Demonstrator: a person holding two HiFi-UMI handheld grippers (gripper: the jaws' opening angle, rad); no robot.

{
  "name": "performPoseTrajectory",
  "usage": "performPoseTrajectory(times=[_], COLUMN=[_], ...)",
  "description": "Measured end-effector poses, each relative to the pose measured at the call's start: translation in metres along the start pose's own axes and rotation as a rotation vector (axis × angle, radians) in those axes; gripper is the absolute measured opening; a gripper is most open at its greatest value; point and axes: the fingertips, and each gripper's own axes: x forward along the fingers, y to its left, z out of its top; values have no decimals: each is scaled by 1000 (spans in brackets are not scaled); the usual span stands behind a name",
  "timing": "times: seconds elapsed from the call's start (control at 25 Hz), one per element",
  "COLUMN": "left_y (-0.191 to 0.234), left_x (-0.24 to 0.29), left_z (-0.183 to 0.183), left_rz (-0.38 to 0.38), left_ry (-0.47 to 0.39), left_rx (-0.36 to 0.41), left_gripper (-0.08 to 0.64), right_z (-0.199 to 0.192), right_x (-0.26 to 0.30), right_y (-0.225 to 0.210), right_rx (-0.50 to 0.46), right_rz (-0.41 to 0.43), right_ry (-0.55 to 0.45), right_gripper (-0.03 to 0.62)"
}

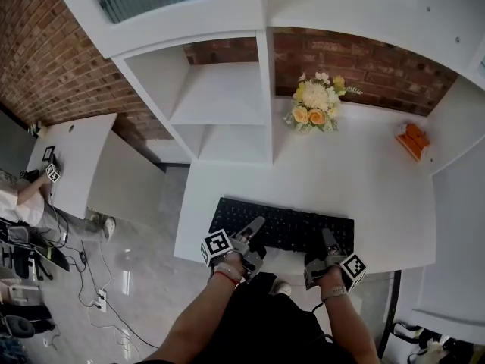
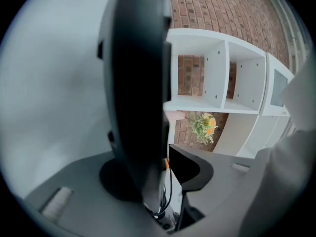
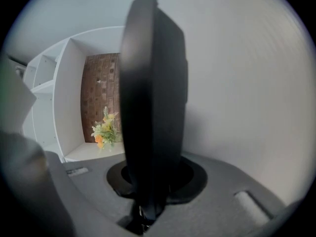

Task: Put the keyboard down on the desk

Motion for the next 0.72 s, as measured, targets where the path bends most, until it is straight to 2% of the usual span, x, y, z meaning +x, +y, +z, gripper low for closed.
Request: performPoseTrajectory(times=[0.16, 0.2, 0.36, 0.48, 0.6, 0.72], left_y=[-1, -2, -3, -5, -6, -9], left_x=[6, 8, 9, 9, 8, 5], left_z=[2, 2, 1, -4, -16, -39], left_rz=[4, 7, 12, 8, 3, -1], left_ry=[23, 30, 55, 96, 189, 341], left_rx=[-1, 2, 13, 42, 125, 245], left_gripper=[156, 182, 181, 192, 201, 225], right_z=[4, 5, 7, 10, 12, 12], right_x=[9, 11, 18, 23, 26, 26], right_y=[5, 6, 9, 8, 8, 10], right_rx=[-3, -9, -15, -14, -22, -21], right_rz=[-8, -8, -14, 1, 6, -15], right_ry=[-9, -11, -12, -10, -3, -7], right_gripper=[63, 63, 63, 63, 63, 63])
